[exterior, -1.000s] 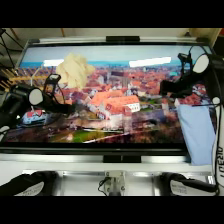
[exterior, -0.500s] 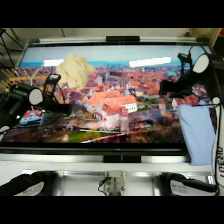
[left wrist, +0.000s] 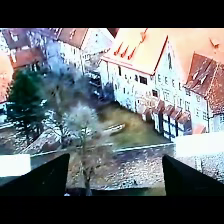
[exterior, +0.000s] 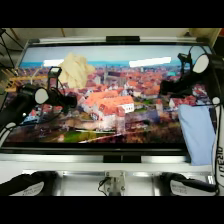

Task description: Fold the shirts.

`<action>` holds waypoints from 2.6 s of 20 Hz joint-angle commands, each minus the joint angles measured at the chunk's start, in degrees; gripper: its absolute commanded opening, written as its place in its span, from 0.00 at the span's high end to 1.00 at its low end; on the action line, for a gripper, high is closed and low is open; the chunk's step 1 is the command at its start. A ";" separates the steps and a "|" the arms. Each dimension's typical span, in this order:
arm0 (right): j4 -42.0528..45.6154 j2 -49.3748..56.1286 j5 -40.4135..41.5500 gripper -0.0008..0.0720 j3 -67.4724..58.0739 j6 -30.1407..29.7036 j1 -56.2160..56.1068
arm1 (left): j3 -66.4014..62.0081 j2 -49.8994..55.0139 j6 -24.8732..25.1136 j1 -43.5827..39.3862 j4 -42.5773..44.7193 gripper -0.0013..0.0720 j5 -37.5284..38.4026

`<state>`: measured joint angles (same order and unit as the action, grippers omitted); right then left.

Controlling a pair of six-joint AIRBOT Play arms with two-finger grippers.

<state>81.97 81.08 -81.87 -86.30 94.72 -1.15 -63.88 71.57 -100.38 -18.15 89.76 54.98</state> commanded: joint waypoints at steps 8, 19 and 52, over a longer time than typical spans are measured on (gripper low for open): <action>-3.89 1.88 4.85 0.16 -0.04 -0.09 -0.04 | -35.98 31.71 -1.70 16.17 -12.59 0.07 0.52; -3.91 2.08 4.28 0.16 -0.04 -1.60 -0.04 | -52.57 51.06 -1.92 16.17 -22.56 0.63 0.96; -13.86 -28.68 13.16 0.16 50.23 0.79 -12.02 | -19.76 17.35 -2.78 -21.16 -8.52 0.93 10.05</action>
<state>70.19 48.23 -75.83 -42.24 95.59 -7.27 -84.25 88.14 -102.50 -40.80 81.19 63.33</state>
